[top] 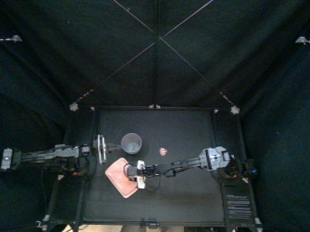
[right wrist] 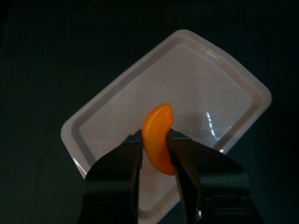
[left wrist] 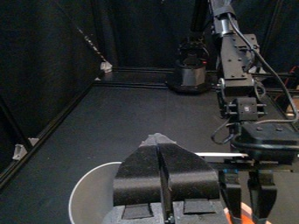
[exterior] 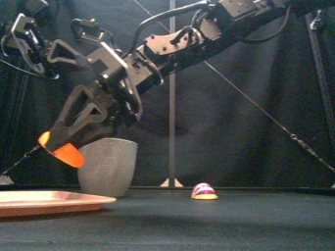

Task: Pick the tangerine then place it on the pink plate
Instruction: Drop tangerine on the pink plate and return to neutral

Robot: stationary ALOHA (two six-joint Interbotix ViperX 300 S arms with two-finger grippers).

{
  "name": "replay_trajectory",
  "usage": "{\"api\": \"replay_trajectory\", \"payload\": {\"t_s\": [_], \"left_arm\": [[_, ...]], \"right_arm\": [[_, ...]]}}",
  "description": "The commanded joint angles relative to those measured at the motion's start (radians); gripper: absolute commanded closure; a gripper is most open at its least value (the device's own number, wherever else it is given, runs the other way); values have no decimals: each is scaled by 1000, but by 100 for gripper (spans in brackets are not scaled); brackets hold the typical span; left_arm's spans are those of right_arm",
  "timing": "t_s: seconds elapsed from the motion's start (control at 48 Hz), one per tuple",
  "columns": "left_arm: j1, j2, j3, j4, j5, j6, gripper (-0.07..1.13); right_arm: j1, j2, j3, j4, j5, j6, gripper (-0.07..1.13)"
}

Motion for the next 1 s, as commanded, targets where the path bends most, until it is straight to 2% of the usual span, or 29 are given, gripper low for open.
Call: {"api": "replay_trajectory", "payload": {"t_s": [0.021, 0.25, 0.438, 0.583, 0.833, 1.0], "left_arm": [[3, 5, -12, 0, -8, 2, 99], [2, 5, -9, 0, -8, 0, 99], [2, 3, -9, 0, -8, 0, 99], [2, 3, -5, 0, -8, 0, 99], [3, 3, -3, -2, -8, 2, 99], [3, 5, 0, 0, -8, 3, 99]], "right_arm": [[0, -8, -46, 12, -9, 2, 43], [-5, -15, -35, 18, -9, -2, 14], [-11, -67, 14, 12, -41, -3, 13], [-31, -189, 135, -9, -109, -3, 13], [-60, -422, 430, -37, -477, -6, 13], [-71, -509, 574, -40, -626, -6, 13]]}}
